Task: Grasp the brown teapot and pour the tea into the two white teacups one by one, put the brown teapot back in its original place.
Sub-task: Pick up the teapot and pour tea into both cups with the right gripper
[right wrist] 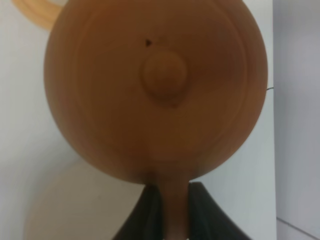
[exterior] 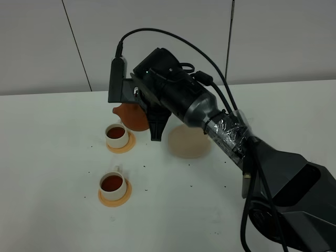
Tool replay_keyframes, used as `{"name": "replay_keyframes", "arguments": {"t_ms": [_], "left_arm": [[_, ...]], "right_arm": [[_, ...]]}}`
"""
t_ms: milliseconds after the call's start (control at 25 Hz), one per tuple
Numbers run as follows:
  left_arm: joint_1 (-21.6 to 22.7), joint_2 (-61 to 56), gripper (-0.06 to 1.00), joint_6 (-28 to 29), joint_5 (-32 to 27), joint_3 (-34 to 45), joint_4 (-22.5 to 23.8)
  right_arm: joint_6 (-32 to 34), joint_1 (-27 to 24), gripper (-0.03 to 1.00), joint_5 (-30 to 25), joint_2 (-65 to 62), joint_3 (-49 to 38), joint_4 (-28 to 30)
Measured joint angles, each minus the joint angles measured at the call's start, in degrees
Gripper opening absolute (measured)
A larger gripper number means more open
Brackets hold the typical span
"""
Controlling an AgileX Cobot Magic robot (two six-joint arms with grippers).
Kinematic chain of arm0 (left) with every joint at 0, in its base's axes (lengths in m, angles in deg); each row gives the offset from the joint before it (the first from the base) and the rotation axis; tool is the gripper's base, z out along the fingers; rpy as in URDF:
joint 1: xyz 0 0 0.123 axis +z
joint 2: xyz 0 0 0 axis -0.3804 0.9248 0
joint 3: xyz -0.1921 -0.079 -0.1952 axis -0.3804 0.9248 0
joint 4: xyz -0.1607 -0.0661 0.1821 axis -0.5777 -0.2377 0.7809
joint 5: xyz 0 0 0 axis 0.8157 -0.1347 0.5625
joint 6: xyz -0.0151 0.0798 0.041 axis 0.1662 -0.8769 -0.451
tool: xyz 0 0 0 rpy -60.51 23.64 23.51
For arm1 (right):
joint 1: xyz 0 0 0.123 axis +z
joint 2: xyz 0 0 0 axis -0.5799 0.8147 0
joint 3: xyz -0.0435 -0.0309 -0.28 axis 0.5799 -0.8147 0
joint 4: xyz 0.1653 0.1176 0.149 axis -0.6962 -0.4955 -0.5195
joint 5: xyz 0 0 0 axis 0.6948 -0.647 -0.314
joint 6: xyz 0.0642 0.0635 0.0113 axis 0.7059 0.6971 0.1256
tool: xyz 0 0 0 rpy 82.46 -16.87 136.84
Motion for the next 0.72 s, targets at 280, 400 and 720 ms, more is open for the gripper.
{"name": "replay_keyframes", "arguments": {"t_ms": [280, 400, 720], "left_arm": [[0.0, 0.0, 0.24, 0.0, 0.0, 0.0, 0.0], [0.0, 0.0, 0.24, 0.0, 0.0, 0.0, 0.0], [0.0, 0.0, 0.24, 0.0, 0.0, 0.0, 0.0]], "right_arm": [[2.7, -0.9, 0.09, 0.0, -1.4, 0.0, -1.6], [4.0, -1.1, 0.09, -0.1, -1.7, 0.0, -2.5], [6.8, -1.1, 0.09, -0.1, -1.7, 0.0, -4.7]]}}
